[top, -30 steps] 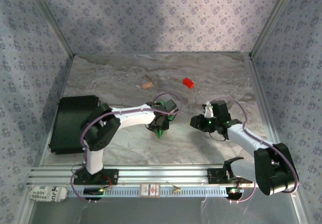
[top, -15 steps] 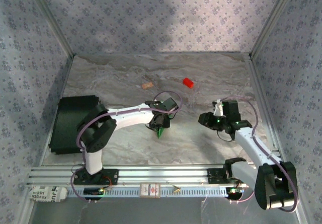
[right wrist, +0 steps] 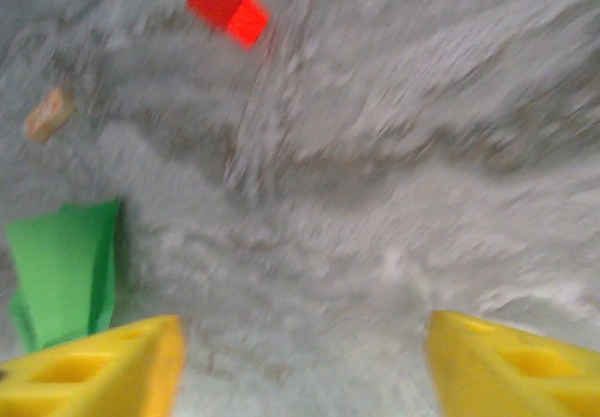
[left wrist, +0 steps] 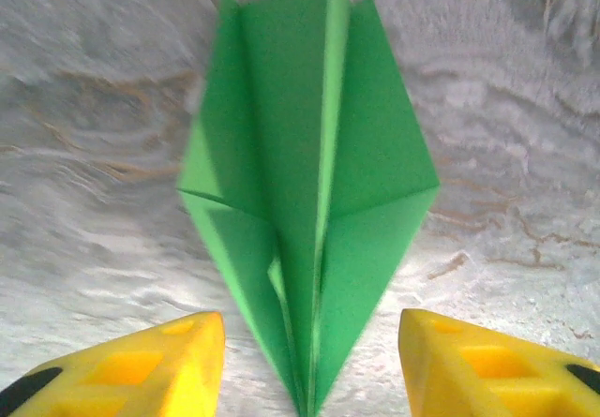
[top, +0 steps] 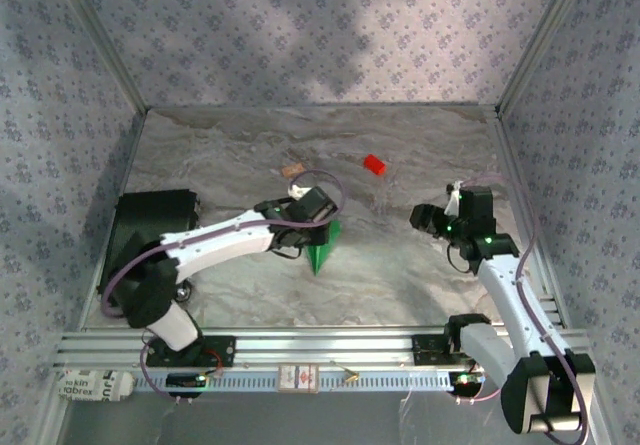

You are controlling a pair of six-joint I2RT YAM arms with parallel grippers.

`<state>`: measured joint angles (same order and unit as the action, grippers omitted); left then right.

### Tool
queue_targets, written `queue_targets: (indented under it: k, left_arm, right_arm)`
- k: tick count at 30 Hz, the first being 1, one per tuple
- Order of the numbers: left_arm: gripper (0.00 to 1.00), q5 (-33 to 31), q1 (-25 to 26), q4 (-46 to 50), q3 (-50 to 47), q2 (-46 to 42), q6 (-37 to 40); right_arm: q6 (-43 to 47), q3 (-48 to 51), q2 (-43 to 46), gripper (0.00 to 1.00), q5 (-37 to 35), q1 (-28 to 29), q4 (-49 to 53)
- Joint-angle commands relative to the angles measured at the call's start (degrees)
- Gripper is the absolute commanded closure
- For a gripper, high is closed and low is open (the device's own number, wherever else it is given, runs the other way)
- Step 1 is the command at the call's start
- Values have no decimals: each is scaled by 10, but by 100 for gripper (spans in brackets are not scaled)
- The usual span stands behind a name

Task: Fold a paper plane with a square sheet of paper (pick it up from the middle)
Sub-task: Turn over a paper plane at the center of the table.

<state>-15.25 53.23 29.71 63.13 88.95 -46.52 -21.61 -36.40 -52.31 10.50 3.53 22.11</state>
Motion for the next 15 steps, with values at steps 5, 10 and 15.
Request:
queue_targets:
  k: [5, 10, 15]
  left_arm:
    - [28, -44, -124, -124, -121, -113, 179]
    - [3, -20, -243, -125, -140, -144, 267]
    - [0, -3, -347, -203, -197, -162, 356]
  right_arm:
    - [112, 60, -24, 1, -242, 11, -177]
    - [162, 82, -117, 1, -279, 7, -280]
    - [211, 128, -187, 1, -231, -4, -463]
